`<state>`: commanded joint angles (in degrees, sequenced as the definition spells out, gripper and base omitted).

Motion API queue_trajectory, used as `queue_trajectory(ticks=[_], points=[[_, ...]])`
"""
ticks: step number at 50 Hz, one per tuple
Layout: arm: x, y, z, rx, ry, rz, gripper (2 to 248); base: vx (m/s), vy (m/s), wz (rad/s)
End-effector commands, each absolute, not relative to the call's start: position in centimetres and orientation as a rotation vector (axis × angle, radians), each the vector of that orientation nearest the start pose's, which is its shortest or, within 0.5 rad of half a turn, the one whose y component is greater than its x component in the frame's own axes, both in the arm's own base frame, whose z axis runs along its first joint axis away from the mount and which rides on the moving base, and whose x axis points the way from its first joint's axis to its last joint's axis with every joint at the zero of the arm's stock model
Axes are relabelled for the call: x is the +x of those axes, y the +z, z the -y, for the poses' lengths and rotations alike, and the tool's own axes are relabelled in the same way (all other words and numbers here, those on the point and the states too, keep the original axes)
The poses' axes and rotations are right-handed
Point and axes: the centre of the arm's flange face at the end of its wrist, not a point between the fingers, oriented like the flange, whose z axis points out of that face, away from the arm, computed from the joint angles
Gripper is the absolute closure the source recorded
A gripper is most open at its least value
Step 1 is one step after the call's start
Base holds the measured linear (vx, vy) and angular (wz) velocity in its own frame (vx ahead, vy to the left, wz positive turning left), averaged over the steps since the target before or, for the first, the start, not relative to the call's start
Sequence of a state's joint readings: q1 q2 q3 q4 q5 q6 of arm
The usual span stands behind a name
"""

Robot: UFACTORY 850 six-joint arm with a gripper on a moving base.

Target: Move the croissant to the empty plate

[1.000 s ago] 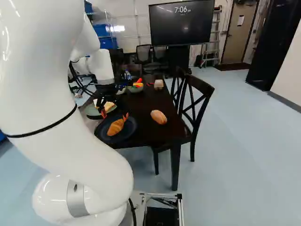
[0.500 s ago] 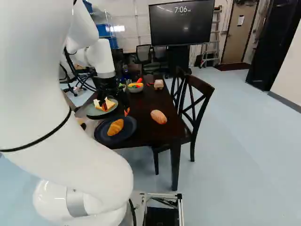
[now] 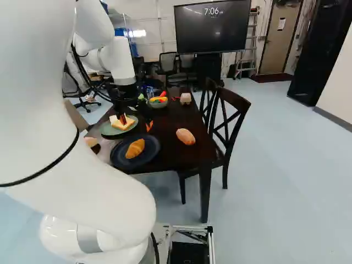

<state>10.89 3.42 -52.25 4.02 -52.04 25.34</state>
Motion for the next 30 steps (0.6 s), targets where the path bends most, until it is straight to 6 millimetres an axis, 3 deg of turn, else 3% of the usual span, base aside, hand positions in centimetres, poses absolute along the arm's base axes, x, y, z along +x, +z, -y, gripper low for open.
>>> queue_trajectory(ticks=[30], points=[[41.04,54.73,-8.40,-3.034,-0.065,-0.449,3,-0.026,0.000,0.003]])
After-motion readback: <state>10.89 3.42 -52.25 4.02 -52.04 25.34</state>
